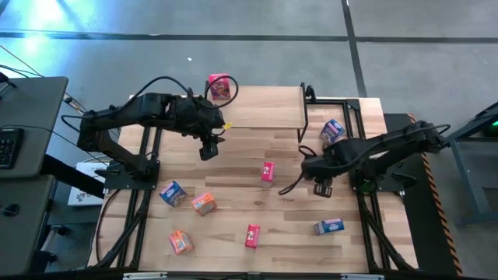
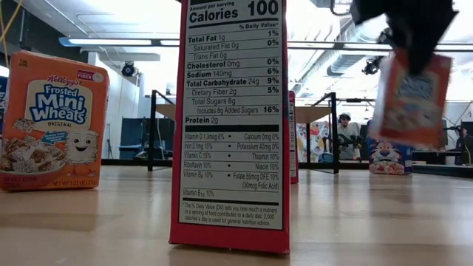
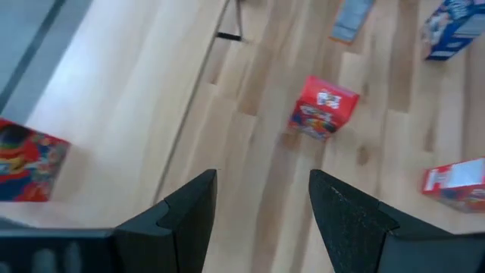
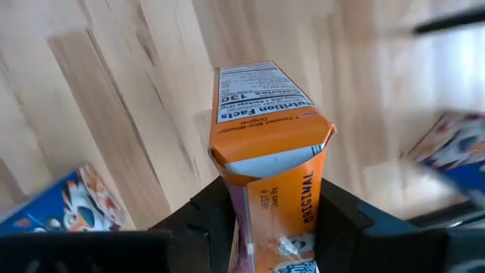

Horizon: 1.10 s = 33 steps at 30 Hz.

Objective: Stack cereal on shelf
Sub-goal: Put the top orange cereal box on the shelf

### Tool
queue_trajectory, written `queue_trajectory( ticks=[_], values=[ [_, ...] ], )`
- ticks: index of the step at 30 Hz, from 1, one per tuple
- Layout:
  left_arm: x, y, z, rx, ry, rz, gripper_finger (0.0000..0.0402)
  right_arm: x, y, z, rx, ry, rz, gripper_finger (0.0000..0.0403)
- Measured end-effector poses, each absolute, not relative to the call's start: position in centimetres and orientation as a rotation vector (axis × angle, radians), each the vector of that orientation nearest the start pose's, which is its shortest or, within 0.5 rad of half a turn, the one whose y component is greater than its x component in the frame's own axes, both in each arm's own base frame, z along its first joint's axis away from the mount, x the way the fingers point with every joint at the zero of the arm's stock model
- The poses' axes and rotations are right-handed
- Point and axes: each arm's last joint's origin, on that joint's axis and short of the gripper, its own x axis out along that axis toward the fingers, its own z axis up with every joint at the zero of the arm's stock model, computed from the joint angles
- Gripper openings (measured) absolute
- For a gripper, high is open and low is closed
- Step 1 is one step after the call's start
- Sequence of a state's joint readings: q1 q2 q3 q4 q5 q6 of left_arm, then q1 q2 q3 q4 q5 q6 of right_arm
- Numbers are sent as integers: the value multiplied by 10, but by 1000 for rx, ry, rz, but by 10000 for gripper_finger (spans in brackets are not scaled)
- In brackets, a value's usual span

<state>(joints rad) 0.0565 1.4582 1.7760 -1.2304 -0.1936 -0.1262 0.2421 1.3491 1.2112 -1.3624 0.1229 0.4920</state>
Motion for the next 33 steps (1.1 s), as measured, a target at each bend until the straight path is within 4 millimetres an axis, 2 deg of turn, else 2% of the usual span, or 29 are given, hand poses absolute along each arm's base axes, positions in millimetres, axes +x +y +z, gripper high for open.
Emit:
queue_trajectory(
  ticks=[8, 17, 24, 33],
  values=[
    [259, 44, 423, -38, 910, 346, 202, 224, 33, 341, 25, 1267, -275, 129],
    [253, 71, 423, -46, 917, 423, 202, 226, -7, 390, -135, 1108, -365, 129],
    [249, 90, 424, -26, 913, 467, 202, 224, -40, 416, -228, 1015, -450, 129],
    [244, 105, 425, -51, 903, 523, 202, 221, -73, 437, -312, 919, -529, 129]
  ],
)
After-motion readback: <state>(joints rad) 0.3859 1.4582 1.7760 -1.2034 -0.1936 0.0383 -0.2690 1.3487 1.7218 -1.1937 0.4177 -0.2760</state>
